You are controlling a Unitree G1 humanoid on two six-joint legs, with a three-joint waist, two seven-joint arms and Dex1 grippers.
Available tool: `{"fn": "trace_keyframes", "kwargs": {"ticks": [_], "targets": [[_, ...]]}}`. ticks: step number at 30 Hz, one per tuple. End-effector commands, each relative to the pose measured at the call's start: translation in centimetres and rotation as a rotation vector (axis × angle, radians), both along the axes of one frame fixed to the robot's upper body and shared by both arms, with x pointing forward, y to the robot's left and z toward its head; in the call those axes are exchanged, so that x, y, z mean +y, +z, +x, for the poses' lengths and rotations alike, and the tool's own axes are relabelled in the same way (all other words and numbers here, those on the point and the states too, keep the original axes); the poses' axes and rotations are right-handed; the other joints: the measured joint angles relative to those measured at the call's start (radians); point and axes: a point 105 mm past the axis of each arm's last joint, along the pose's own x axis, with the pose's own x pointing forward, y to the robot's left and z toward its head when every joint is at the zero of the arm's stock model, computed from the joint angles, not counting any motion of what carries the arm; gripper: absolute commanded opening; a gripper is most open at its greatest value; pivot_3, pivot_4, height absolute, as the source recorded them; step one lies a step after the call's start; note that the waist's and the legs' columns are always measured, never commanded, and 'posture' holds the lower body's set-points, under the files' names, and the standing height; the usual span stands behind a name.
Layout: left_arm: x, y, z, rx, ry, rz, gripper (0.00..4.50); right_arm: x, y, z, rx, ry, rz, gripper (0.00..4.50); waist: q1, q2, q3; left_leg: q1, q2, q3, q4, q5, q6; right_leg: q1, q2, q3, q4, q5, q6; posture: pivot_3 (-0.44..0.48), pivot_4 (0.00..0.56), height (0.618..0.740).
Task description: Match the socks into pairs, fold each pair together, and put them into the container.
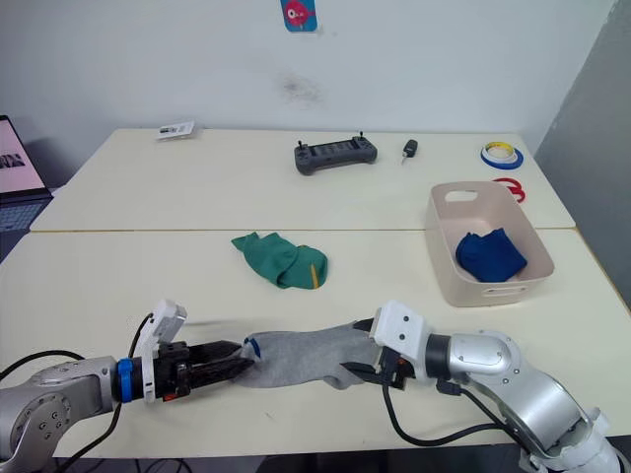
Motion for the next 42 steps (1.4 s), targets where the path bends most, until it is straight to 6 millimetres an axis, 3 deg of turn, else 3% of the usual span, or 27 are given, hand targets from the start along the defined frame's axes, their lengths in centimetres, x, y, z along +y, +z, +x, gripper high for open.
{"fn": "trace_keyframes", "kwargs": {"ticks": [1,5,8,13,21,42], "targets": [[-0.1,1.2,0.4,-0.101,-0.014,0.001,2.15,0.3,0.3,-0.5,-0.018,0.026,0.008,3.14,0.0,0.0,0.0,0.0,0.0,0.0,0.0,0.0,0.0,0.0,0.0,0.0,0.0,0.0,0.0,0.0,0.15,0.74],[0.7,2.7,1.1,-0.182,0.01,-0.039,2.15,0.4,0.3,-0.6,-0.016,0.029,0.013,3.14,0.001,0.0,0.0,0.0,0.0,0.0,0.0,0.0,0.0,0.0,0.0,0.0,0.0,0.0,0.0,0.0,0.15,0.74],[1.1,3.2,0.4,-0.172,-0.024,-0.044,2.75,0.5,0.3,-0.8,-0.012,0.034,0.02,3.14,0.0,0.0,0.0,0.0,0.0,0.0,0.0,0.0,0.0,0.0,0.0,0.0,0.0,0.0,0.0,0.0,0.15,0.74],[0.9,2.9,-1.2,-0.147,-0.02,-0.055,4.27,1.1,0.6,-0.9,-0.016,0.053,0.051,3.14,-0.001,0.0,0.0,0.001,0.001,0.001,0.0,0.0,0.0,0.0,0.001,0.001,0.0,0.0,0.0,0.0,0.15,0.74],[-0.6,0.8,-1.9,-0.111,0.136,-0.092,4.27,1.4,0.7,-1.0,-0.018,0.071,0.057,3.14,0.002,-0.002,-0.001,0.001,0.0,0.001,0.0,0.0,0.0,0.001,0.001,0.003,0.0,0.0,0.0,0.0,0.15,0.74],[-2.4,-0.5,-2.4,0.0,0.116,-0.149,4.27,1.5,0.6,-0.9,-0.014,0.084,0.047,3.14,0.002,-0.003,-0.002,0.001,0.0,0.001,0.0,0.0,0.0,0.001,0.002,0.004,0.0,0.0,0.0,0.0,0.15,0.74]]}}
